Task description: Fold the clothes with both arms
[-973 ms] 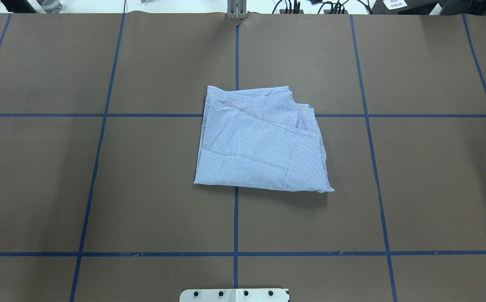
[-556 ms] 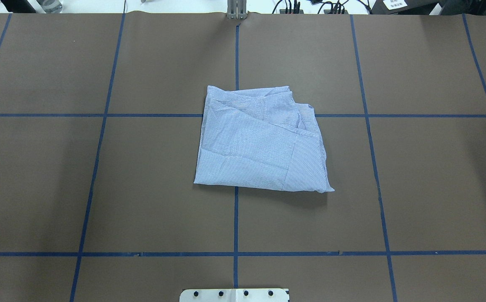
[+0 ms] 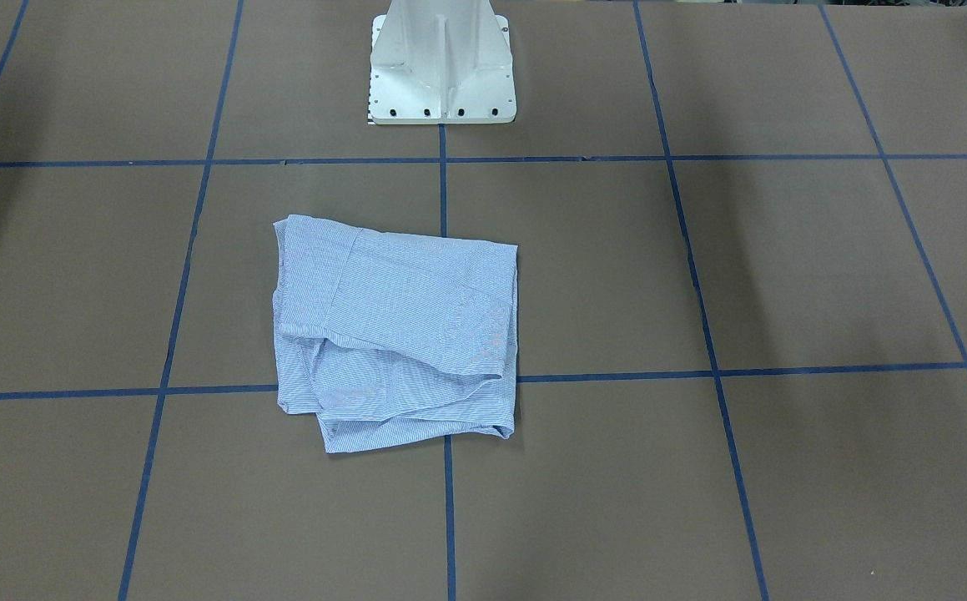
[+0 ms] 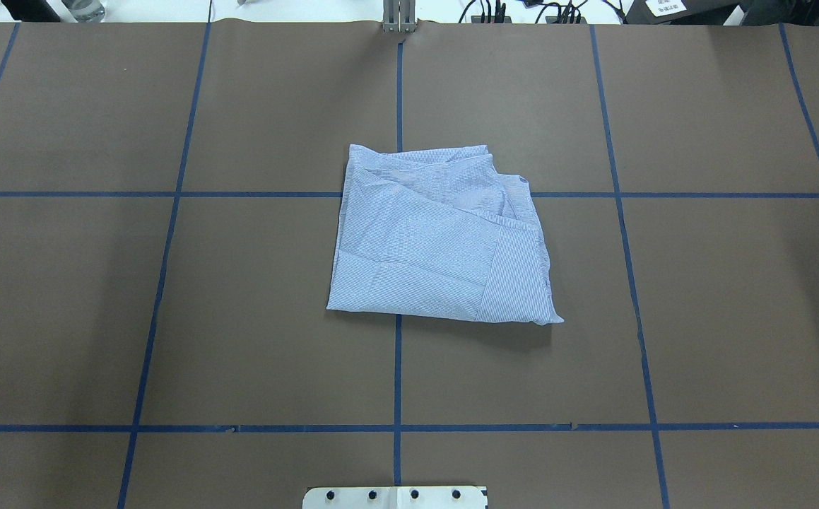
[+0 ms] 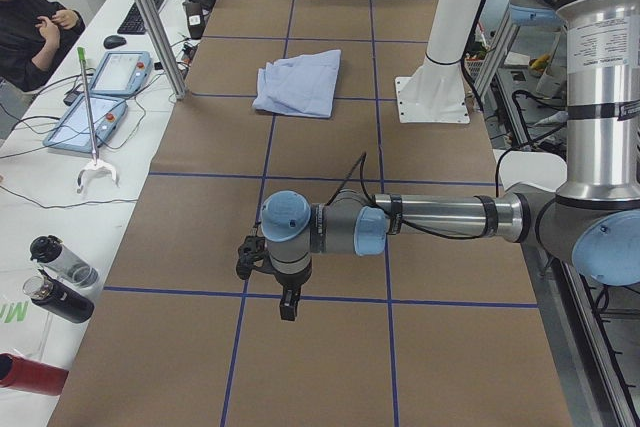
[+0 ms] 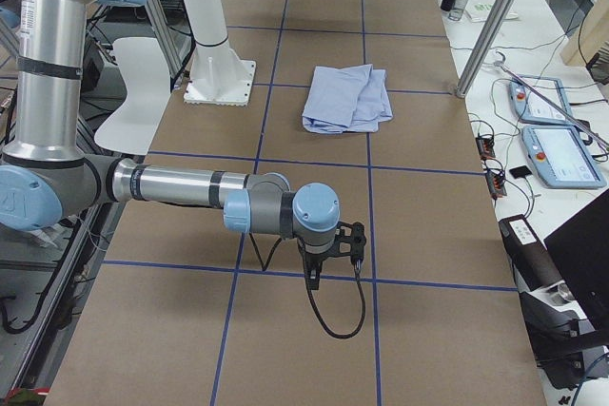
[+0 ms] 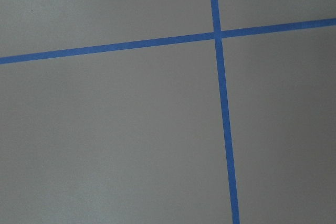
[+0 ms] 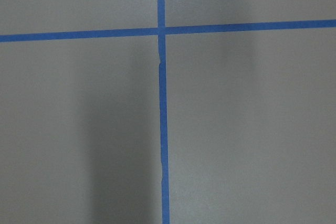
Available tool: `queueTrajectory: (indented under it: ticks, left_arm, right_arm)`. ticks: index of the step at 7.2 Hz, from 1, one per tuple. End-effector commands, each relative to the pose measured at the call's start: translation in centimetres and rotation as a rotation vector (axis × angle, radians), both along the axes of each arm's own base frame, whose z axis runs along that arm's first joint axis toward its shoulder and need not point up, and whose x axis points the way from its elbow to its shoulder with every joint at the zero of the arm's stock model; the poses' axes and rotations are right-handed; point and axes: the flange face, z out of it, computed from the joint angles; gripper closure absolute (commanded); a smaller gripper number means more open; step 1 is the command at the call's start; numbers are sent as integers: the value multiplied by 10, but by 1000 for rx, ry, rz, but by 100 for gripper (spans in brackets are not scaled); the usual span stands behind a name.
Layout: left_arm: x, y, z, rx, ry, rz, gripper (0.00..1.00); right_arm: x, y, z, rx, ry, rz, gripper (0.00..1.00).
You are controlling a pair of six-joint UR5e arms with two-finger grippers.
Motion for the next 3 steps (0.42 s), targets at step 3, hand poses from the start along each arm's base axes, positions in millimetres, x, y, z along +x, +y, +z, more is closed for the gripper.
queueTrajectory:
  ticks: [3]
  left_arm:
    - [0,-1,-4,9,0,1,1]
  right_arm:
    - [0,-1,-2,4,-1,0,0]
